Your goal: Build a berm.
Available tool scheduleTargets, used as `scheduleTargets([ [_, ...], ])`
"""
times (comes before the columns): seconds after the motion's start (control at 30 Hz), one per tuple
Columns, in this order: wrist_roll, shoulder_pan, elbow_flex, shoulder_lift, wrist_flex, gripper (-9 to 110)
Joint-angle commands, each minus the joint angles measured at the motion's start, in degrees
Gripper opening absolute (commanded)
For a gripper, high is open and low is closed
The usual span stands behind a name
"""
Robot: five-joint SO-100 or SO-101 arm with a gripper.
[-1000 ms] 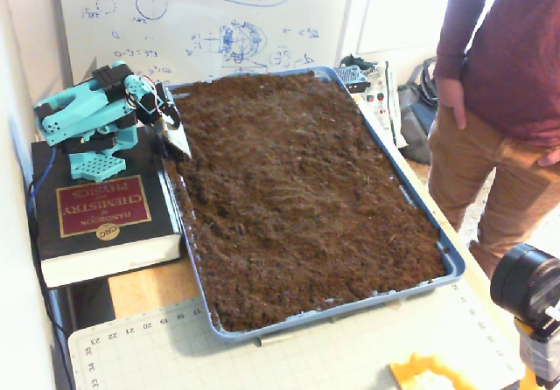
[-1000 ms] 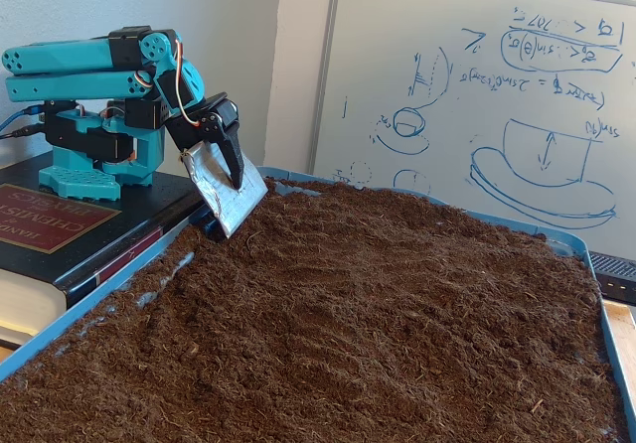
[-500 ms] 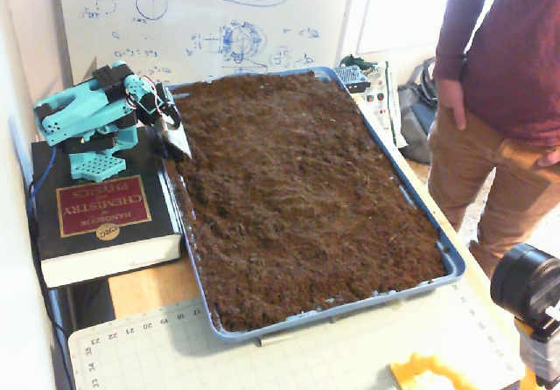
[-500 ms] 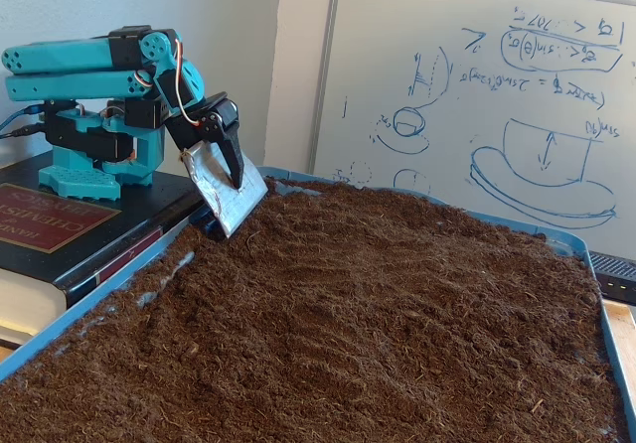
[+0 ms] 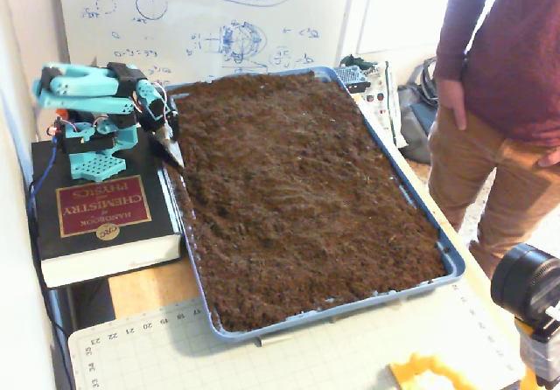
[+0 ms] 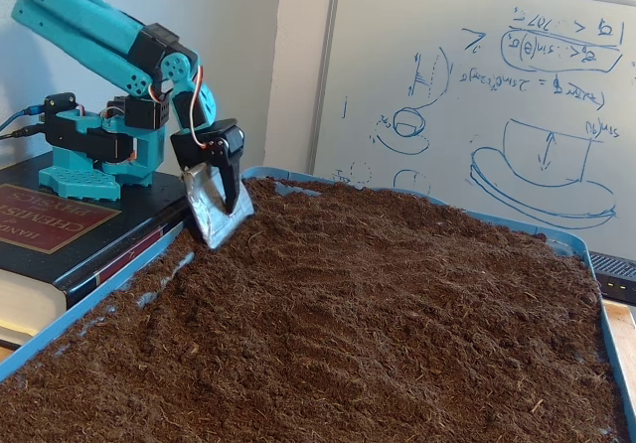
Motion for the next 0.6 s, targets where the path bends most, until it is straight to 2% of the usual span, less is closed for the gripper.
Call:
scheduleTargets([
  [0.0,0.53,0.62,-5.98,-4.39,-3.87,0],
  [0.23,-0.26,5.36,-14.68,-18.81,-3.96,0],
  [0.57,0.44,4.13,-36.65,-50.45,-3.87,0],
])
